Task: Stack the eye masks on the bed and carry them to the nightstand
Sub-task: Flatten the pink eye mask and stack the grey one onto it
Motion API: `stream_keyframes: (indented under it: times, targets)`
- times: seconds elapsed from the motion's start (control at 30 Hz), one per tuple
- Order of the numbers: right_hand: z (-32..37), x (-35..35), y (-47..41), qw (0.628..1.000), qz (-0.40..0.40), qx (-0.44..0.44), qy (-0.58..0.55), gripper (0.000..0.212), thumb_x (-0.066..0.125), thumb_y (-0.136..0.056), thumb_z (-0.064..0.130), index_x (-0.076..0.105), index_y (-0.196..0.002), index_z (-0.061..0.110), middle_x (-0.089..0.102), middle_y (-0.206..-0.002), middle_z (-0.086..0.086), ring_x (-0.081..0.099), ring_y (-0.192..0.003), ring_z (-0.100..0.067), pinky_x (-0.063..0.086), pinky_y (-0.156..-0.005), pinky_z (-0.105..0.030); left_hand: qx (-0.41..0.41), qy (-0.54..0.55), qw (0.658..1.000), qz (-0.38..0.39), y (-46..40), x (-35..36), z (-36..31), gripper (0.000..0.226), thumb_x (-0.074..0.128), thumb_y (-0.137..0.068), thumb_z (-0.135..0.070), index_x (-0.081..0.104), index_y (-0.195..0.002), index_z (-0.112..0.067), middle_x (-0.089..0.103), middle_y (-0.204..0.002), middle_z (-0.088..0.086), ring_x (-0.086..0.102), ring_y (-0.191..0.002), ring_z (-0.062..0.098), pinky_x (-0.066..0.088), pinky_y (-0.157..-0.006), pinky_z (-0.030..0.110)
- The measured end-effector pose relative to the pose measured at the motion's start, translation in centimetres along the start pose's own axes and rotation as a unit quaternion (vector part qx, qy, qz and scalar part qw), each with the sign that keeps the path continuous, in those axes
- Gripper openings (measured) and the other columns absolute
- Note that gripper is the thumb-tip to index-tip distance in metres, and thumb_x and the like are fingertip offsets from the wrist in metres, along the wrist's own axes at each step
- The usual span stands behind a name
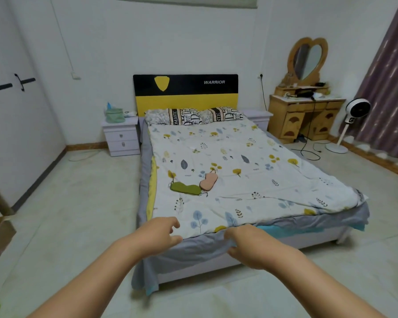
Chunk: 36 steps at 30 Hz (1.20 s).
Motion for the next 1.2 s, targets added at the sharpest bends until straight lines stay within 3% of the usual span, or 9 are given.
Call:
stream_keyframes:
  times: [0.3, 0.77, 1.1, 1.2]
  targets:
    - [-6.6, -1.6, -9.1, 0.999, 0.034, 0.017, 0.004, 0.034, 0.042, -0.088, 0.016, 0.054, -0.120, 0.012, 0.059, -0.124, -0.014, 0.054, -0.112, -0.031, 0.045, -0.091, -0.035, -0.012, 0.014, 0.999, 0.045, -10.0, 1.9, -2.9, 0.045, 0.051, -0.085, -0.039, 0.049, -0.126, -0.021, 0.058, -0.129, 0.003, 0.055, -0.114, 0.018, 0.042, -0.095, 0.028]
    - [-12.0, -6.3, -28.4, 0.995, 0.071, 0.066, -0.019, 0.039, 0.042, -0.089, 0.022, 0.049, -0.128, 0.017, 0.052, -0.134, -0.009, 0.049, -0.121, -0.025, 0.041, -0.096, -0.031, -0.008, 0.005, 0.993, 0.121, -30.7, -2.7, -0.5, 0.048, 0.046, -0.088, -0.041, 0.044, -0.130, -0.019, 0.049, -0.137, 0.004, 0.049, -0.120, 0.020, 0.042, -0.098, 0.030]
    - [-17.5, -8.4, -39.9, 0.992, 0.103, 0.072, -0.030, 0.039, 0.041, -0.093, 0.023, 0.045, -0.131, 0.016, 0.048, -0.137, -0.010, 0.047, -0.122, -0.027, 0.041, -0.096, -0.033, -0.012, 0.006, 0.993, 0.117, -43.6, -4.2, -2.2, 0.043, 0.046, -0.089, -0.036, 0.048, -0.127, -0.018, 0.055, -0.132, 0.005, 0.052, -0.117, 0.021, 0.042, -0.097, 0.029]
    - [-20.2, -9.7, -43.8, 0.993, 0.103, 0.059, -0.020, 0.038, 0.041, -0.093, 0.024, 0.045, -0.130, 0.016, 0.049, -0.136, -0.010, 0.049, -0.120, -0.027, 0.042, -0.094, -0.033, -0.018, 0.016, 0.994, 0.106, -48.1, -4.1, -3.4, 0.038, 0.045, -0.090, -0.031, 0.051, -0.122, -0.013, 0.057, -0.126, 0.008, 0.055, -0.109, 0.022, 0.044, -0.090, 0.029]
Point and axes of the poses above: each hand's wrist, its own y-axis away from the middle knuckle, its own x-axis out of the palm, z = x × y, the point moved 4 cm from there along -y, towards the middle knuckle
